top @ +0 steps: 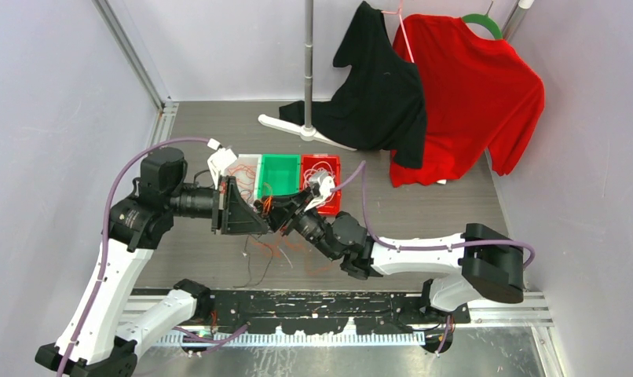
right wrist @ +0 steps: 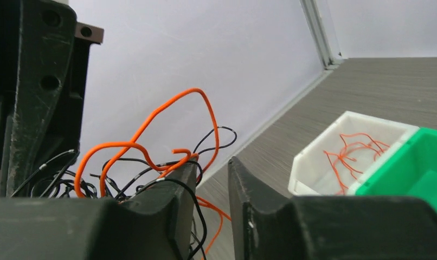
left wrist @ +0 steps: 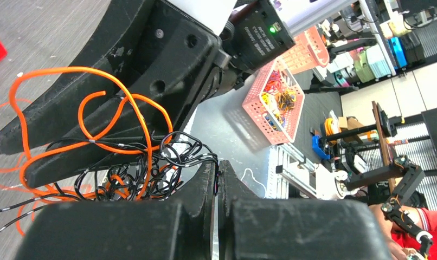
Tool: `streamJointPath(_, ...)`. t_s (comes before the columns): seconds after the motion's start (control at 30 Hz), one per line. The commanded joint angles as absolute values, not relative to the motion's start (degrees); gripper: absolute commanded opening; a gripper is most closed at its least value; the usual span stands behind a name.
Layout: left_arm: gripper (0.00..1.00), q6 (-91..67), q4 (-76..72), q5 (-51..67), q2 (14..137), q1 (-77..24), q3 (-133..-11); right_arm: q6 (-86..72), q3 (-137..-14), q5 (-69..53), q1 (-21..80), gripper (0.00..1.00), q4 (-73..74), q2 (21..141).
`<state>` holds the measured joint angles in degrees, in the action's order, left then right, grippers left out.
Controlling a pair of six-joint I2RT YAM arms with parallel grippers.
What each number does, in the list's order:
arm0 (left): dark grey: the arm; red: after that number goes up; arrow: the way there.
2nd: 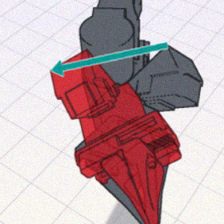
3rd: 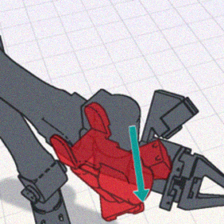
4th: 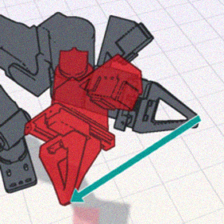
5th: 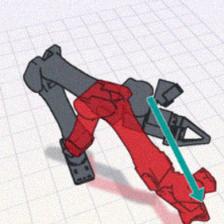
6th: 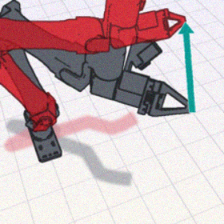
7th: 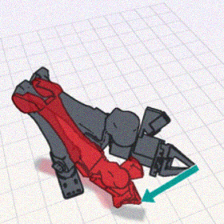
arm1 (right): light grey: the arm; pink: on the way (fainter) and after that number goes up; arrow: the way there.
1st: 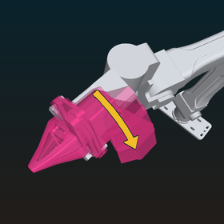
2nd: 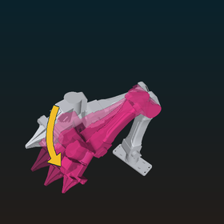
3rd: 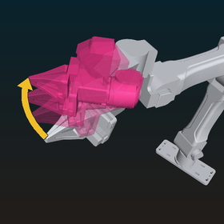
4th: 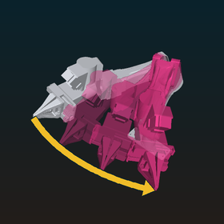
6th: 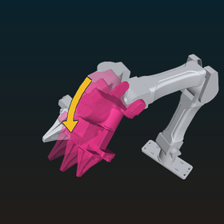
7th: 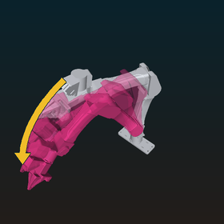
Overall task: Untangle the cables
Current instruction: Untie the cable.
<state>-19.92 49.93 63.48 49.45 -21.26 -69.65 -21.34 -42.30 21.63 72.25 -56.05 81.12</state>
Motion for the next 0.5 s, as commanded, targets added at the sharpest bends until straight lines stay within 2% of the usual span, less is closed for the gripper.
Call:
streamJointPath(0.0, 0.00, -25.0, 43.8, 70.7, 48.2, -21.3, -71.0, -27.2, -42.9, 19.3, 70.8, 0.28, -63.6, 79.5)
streamJointPath(0.1, 0.00, -25.6, 43.4, 71.3, 48.2, -21.3, -71.3, -27.0, -42.8, 20.7, 70.7, 0.18, -62.1, 79.3)
streamJointPath(0.2, 0.00, -25.9, 43.5, 72.8, 48.2, -21.3, -72.2, -25.7, -41.9, 28.1, 70.6, 0.08, -57.9, 78.1)
streamJointPath(0.3, 0.00, -25.9, 44.0, 74.0, 48.3, -21.3, -74.5, -22.4, -40.6, 36.5, 70.4, 0.08, -52.3, 76.9)
streamJointPath(0.47, 0.00, -21.5, 50.4, 74.1, 49.1, -21.3, -81.6, -17.5, -33.8, 52.3, 69.7, 0.08, -52.4, 73.4)
